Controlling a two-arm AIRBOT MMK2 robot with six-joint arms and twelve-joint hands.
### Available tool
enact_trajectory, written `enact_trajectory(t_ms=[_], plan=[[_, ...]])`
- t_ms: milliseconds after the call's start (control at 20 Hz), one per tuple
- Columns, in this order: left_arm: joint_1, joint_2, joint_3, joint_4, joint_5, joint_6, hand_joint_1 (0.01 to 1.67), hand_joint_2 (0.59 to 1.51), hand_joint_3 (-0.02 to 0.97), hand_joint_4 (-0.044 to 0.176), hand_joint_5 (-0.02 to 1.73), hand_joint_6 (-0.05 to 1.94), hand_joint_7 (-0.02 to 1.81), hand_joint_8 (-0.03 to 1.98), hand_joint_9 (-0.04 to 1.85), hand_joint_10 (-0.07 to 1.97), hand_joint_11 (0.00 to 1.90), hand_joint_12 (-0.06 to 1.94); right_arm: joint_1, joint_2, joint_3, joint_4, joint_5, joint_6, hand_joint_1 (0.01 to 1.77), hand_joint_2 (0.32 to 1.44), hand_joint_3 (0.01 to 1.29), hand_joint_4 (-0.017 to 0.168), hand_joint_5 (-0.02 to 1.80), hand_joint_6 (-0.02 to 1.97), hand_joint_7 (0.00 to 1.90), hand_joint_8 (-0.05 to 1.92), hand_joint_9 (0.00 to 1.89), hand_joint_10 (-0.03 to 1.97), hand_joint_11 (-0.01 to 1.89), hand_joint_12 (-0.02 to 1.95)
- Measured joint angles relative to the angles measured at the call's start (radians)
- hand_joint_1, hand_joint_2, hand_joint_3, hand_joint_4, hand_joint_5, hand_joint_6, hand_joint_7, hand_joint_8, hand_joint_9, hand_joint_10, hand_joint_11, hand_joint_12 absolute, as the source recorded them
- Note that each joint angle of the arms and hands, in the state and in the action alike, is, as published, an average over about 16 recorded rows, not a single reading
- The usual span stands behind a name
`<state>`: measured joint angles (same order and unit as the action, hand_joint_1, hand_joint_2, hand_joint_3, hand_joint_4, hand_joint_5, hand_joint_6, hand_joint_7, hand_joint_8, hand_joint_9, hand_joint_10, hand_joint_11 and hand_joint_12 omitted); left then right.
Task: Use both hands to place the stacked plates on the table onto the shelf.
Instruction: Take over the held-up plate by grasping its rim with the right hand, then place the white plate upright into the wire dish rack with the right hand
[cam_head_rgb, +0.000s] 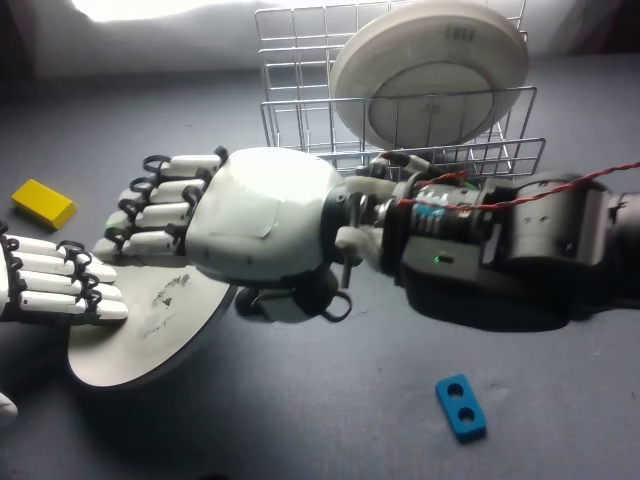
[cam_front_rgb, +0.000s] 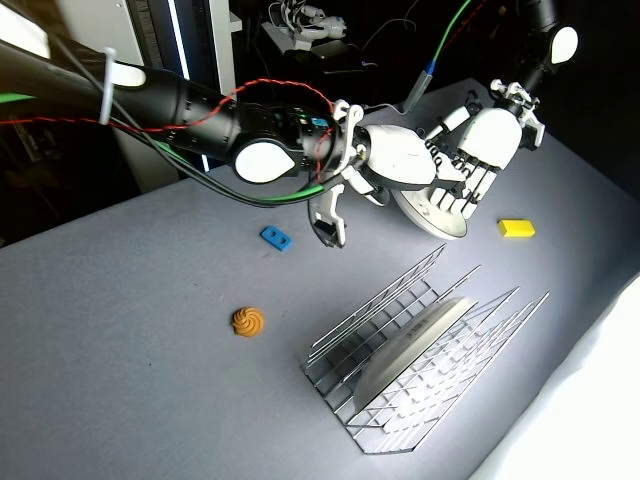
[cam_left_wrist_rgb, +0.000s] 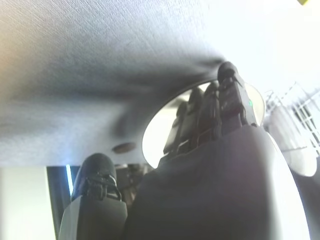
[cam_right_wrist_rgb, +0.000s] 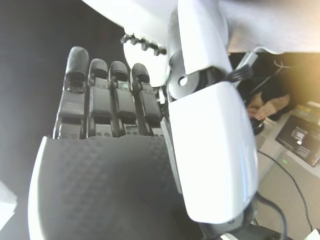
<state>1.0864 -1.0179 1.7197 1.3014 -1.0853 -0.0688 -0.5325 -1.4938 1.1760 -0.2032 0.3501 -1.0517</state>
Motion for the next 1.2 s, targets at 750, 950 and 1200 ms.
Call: enact_trajectory(t_ms=[750,950,1200], plan=[[-0.007,-0.002,0.004,0.004,-0.002,-0.003,0.02,1.185,0.014,-0.006,-0.01,-0.03,0.01,-0.01,-0.02,-0.04,0.02,0.02,-0.027,-0.165,0.186,-0.002,0.019,-0.02,1.18,1.07,0.01,-0.002,0.49,0.16,0.53,0.07,0.55,0.05,0.18,1.12],[-0.01,-0.003,0.007,0.007,-0.004,-0.005,0.02,1.19,0.013,-0.007,-0.01,-0.03,0.02,-0.01,-0.02,-0.04,0.02,0.02,-0.027,-0.176,0.198,-0.005,0.036,-0.029,1.16,1.06,0.01,-0.005,0.6,0.37,0.69,0.2,0.76,0.08,0.32,1.3],[-0.033,-0.004,0.014,0.022,-0.008,-0.012,0.02,1.192,0.013,-0.007,-0.01,-0.03,0.02,0.0,-0.01,-0.04,0.02,0.01,-0.026,-0.176,0.2,-0.008,0.056,-0.039,1.15,1.05,0.01,-0.008,0.71,0.62,0.83,0.39,0.95,0.18,0.49,1.38]])
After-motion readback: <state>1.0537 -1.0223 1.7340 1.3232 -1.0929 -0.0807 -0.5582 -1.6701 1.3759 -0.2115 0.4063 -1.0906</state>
